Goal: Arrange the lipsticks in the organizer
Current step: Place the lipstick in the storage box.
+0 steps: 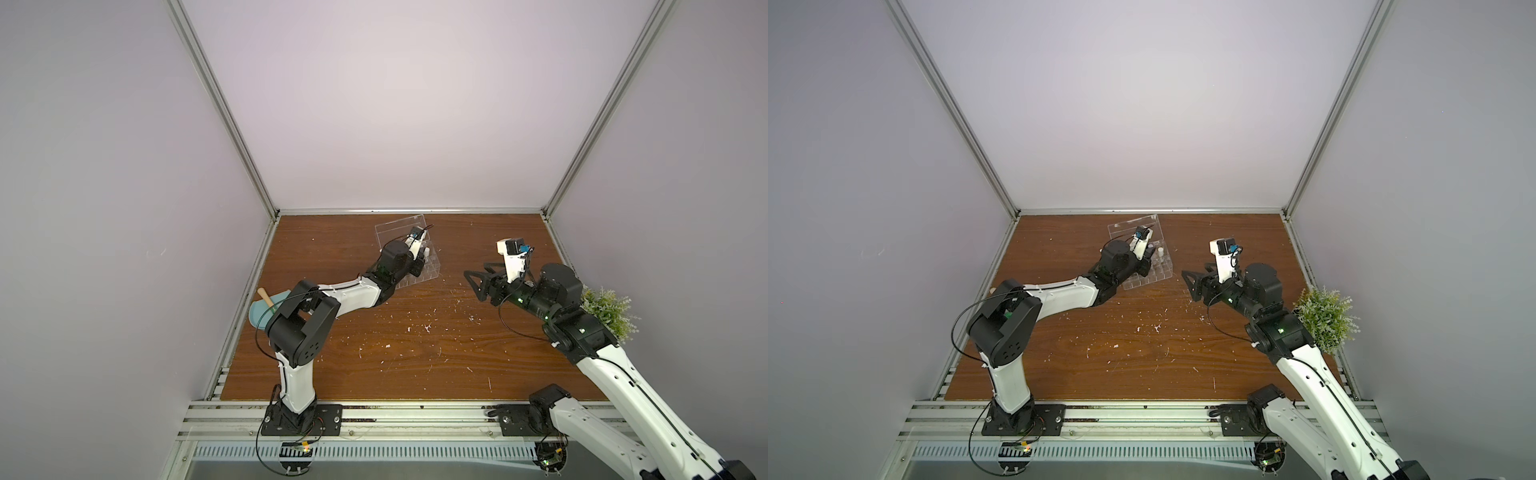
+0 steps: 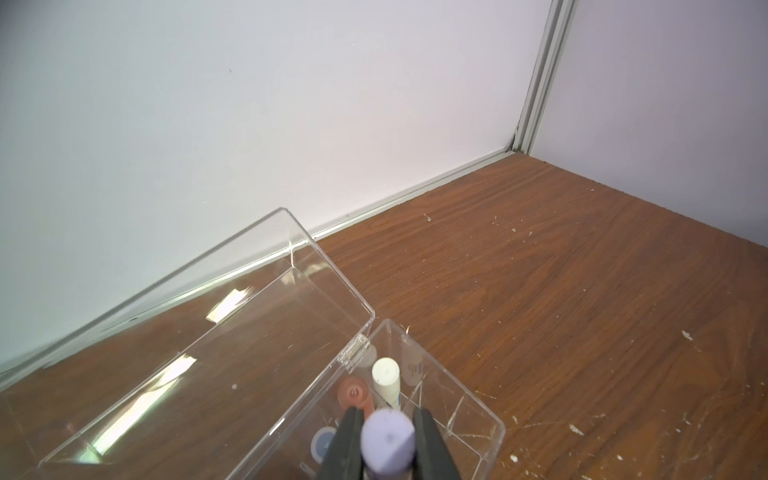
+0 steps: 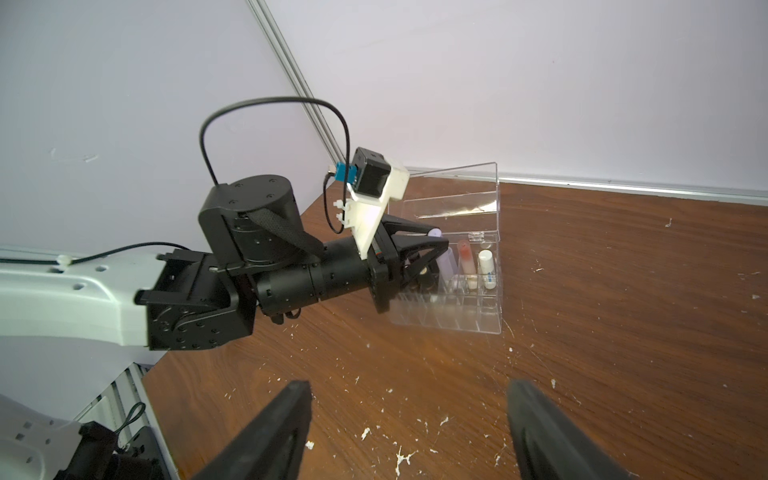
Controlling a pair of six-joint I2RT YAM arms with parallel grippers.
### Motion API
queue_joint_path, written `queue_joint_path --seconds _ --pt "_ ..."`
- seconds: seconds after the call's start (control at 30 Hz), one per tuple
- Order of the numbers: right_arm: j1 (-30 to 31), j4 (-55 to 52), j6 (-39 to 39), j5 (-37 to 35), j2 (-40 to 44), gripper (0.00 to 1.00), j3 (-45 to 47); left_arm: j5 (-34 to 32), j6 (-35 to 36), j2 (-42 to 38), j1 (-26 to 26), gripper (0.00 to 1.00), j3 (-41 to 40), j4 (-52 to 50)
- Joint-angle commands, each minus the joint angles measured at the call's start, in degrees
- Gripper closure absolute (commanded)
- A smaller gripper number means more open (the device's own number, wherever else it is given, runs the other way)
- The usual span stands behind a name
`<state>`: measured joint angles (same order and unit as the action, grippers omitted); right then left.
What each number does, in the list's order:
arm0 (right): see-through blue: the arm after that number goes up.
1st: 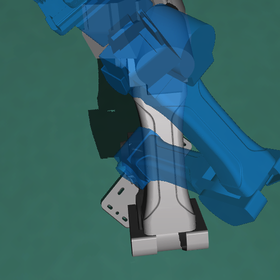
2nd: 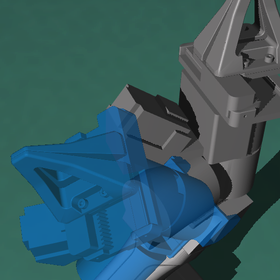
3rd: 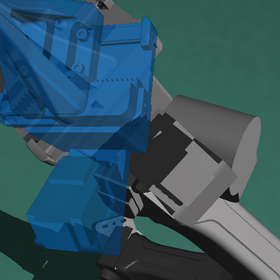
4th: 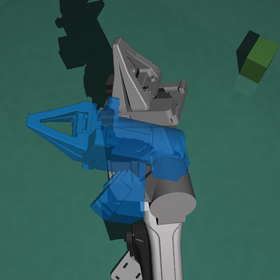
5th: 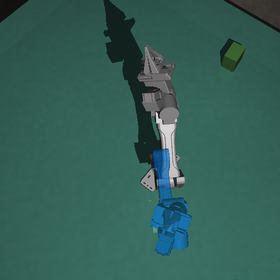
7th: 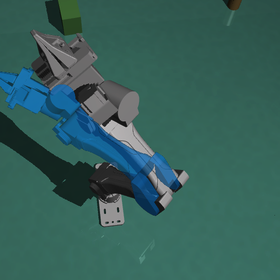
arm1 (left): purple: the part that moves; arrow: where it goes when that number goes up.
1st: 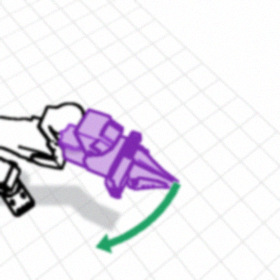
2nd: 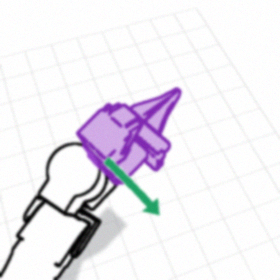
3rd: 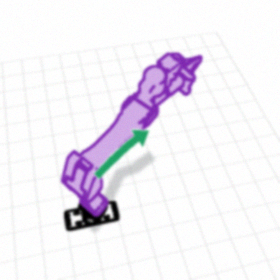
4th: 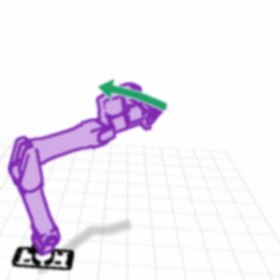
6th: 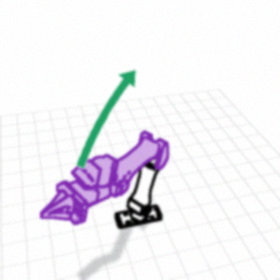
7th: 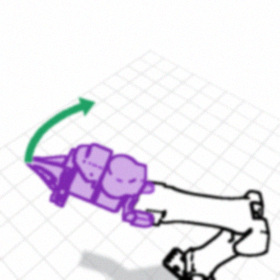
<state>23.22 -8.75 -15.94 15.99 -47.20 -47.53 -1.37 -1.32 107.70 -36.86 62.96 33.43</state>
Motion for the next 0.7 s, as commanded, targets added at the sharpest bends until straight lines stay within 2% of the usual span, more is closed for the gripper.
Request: queue_joint_path --seconds 0.0,0.3,0.47,0.53,0.57,0.67 --pt "-0.54 2.08 -0.32 1.27 1.09 0.2 0.25 -1.86 -0.65 1.4 -0.58 0.8 -1.49 2.95" --pt "-1.68 1.89 -0.22 1.85 1.52 0.2 0.84 -4.82 -1.5 2.16 -0.23 0.8 -4.36 6.69" --pt "-2.02 2.26 -0.48 1.85 1.59 0.2 1.09 -5.24 -1.72 2.33 0.11 0.76 -5.17 7.88" --pt "-2.06 2.32 -0.5 1.85 1.58 0.2 1.04 -4.95 -1.97 2.67 0.3 0.71 -5.03 7.88" --pt "-2.12 2.19 -0.5 1.85 1.67 0.2 1.09 -4.39 -2.1 2.78 0.39 0.65 -5.09 7.96" --pt "-2.29 2.11 -0.49 1.85 1.77 0.2 1.03 -3.48 -2.97 2.54 0.5 0.4 -6.0 8.87"
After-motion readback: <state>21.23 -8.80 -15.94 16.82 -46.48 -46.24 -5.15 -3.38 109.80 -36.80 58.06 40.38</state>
